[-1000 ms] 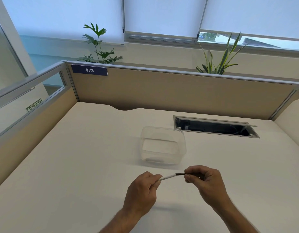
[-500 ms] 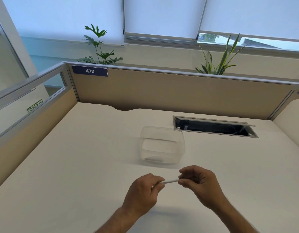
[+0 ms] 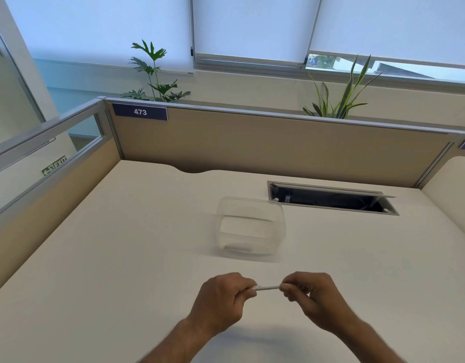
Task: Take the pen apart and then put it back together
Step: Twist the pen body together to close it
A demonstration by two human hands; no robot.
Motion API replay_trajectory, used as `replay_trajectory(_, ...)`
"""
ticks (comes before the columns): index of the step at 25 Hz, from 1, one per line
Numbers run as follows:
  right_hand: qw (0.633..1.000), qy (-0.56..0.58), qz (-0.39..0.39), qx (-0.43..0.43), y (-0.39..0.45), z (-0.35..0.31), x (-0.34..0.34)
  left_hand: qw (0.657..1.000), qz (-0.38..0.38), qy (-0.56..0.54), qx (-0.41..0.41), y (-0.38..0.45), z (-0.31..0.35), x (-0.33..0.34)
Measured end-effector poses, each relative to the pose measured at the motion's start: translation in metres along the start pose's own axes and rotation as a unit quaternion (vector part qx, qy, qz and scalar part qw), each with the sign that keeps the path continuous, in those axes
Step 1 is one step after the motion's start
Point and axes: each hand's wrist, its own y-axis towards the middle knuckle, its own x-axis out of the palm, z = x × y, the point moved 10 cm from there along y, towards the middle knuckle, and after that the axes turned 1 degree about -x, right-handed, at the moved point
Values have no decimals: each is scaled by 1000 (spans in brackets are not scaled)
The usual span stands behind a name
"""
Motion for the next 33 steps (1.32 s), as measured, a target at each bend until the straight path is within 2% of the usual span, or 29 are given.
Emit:
replay_trajectory(6,997,51,-9,62,-4,7,13,997,74,2,26,5,15,-16)
replay_trajectory(9,990,86,-19,109,-4,18,16,998,48,17,32,4,15,-11)
replay_trajectory(14,1000,8,-8,-14,-11,8,8,998,12,63,20,-2,5,-3)
replay_trajectory(18,1000,-23,3,-20,-12,9,12,997,-23,68,11,-2,2,6)
replay_trajectory(22,998,39,39,21,-10,10,12,998,-1,48,43,-1,13,2)
replay_trajectory(24,992,95,43,74,-7,15,16,997,30,49,60,1,19,-5)
replay_trajectory(26,979,149,19,141,-6,26,24,996,49,38,61,5,20,-11)
replay_trajectory(28,973,162,-10,166,-4,33,28,996,49,41,59,6,19,-13)
replay_trajectory(30,983,129,-4,130,-4,32,22,996,38,61,56,4,18,-10)
replay_trajectory(33,999,38,9,21,-8,18,13,996,13,77,40,2,13,-3)
